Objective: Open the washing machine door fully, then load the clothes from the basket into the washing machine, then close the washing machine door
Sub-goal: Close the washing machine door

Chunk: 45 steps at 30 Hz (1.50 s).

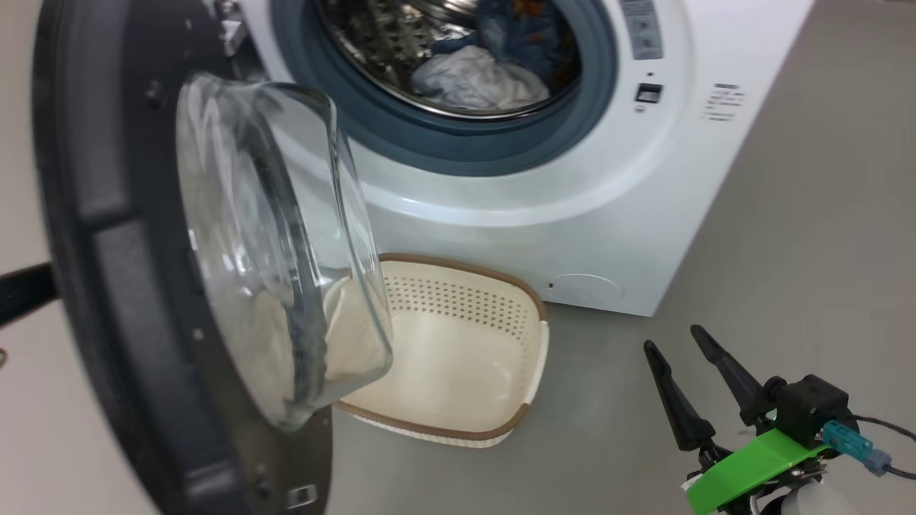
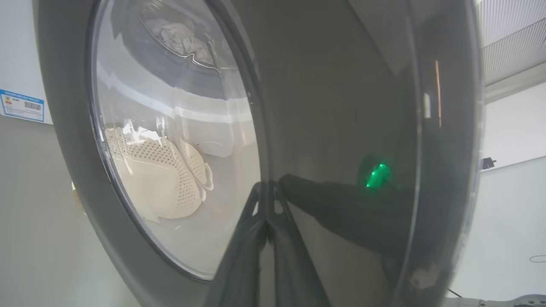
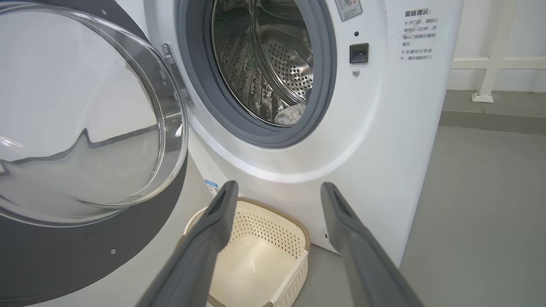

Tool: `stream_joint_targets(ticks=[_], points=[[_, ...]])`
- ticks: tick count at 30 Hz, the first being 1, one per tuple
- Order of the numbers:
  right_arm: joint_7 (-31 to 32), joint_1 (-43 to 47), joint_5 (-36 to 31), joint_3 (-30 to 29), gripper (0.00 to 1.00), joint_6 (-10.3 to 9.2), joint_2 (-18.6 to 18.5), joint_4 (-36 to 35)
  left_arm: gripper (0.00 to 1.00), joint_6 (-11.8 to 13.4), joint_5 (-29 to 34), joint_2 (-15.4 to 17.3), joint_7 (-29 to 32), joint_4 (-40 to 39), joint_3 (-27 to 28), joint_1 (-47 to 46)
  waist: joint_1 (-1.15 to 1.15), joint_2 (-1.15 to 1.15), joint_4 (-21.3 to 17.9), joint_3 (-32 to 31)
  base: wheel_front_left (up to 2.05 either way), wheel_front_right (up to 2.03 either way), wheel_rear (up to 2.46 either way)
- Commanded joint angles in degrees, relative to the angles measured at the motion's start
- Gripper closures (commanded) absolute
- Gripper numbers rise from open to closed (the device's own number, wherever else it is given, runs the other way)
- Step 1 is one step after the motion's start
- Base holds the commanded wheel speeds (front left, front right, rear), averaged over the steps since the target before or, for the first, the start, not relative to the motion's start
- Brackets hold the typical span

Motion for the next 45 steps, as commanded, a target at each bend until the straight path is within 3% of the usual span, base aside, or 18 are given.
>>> stream_joint_targets(ticks=[1,13,29,37,45], points=[[-0.3,0.7,-0.3,0.9,0.0,0.16,0.2,-1.5,1.0,0.2,-1.0,2.0,0.6,-3.0,1.5,-1.4,0.0,0.0,-2.0,-0.6,0.0,0.0,0.0],[-0.3,0.8,-0.4,0.2,0.0,0.16,1.9,-1.8,1.0,0.6,0.7,-1.7,-1.6,-5.1,-1.6,-4.5,0.0,0.0,-10.5,-0.4,0.0,0.0,0.0],[-0.3,-0.5,-0.6,-0.6,0.0,0.16,3.7,-2.2,1.0,0.3,5.6,-4.2,-7.0,0.4,-3.0,-9.5,0.0,0.0,-19.6,1.3,0.0,0.0,0.0],[-0.3,-0.7,-0.7,-1.2,0.0,0.16,4.1,-2.3,1.0,0.0,7.7,-5.4,-10.1,3.3,-3.1,-11.8,0.0,0.0,-21.1,1.8,0.0,0.0,0.0],[-0.3,-0.6,-0.9,-1.7,0.0,0.16,4.3,-2.3,1.0,-0.4,8.4,-5.3,-10.6,3.8,-3.4,-10.5,0.0,0.0,-20.0,1.4,0.0,0.0,0.0]])
